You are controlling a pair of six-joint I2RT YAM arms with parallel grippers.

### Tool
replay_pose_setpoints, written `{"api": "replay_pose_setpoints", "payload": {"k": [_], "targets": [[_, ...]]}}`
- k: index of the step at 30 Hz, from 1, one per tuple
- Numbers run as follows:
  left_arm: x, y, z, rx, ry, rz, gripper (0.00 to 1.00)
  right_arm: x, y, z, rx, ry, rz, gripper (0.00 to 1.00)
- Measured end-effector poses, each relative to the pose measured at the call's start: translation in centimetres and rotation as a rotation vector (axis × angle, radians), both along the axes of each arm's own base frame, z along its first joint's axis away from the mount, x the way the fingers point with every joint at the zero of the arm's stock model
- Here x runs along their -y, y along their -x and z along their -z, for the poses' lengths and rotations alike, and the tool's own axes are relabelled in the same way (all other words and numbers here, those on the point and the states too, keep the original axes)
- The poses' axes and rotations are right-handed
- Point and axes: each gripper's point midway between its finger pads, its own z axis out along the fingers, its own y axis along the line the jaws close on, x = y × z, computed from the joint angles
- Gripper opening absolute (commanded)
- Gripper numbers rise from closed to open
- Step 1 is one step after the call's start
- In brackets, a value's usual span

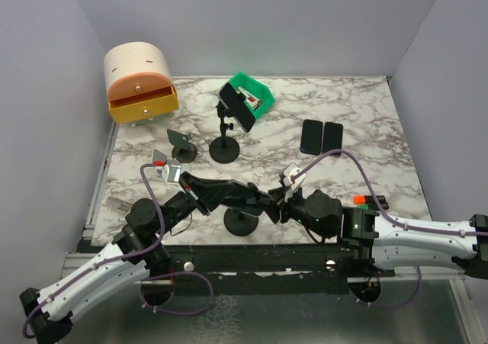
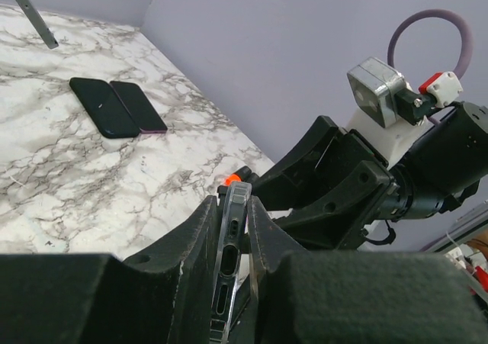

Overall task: Remove the phone from the phone stand
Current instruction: Adjust the phone at the phone stand.

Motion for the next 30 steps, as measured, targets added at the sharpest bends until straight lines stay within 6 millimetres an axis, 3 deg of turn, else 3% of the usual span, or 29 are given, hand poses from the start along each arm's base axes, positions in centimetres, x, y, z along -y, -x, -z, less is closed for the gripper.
{"api": "replay_pose_setpoints", "payload": {"k": [8,21,30], "targets": [[0.0,-0.3,-0.6,0.013,0.013,-0.014,0.06,-0.5,0.2,1.1,-0.068,-0.058,0.023,0.38],[0.3,-1.3,-1.8,0.020,0.041,-0.048,0.05,-1.7,0.9,2.4,-0.152,-0.108,0.013,0.36],[0.5,-2.5,-1.6,-0.002,0.043,-0.092,0.05,-2.4,2.0,3.5,-0.205,-0.112,-0.037,0.35]]}}
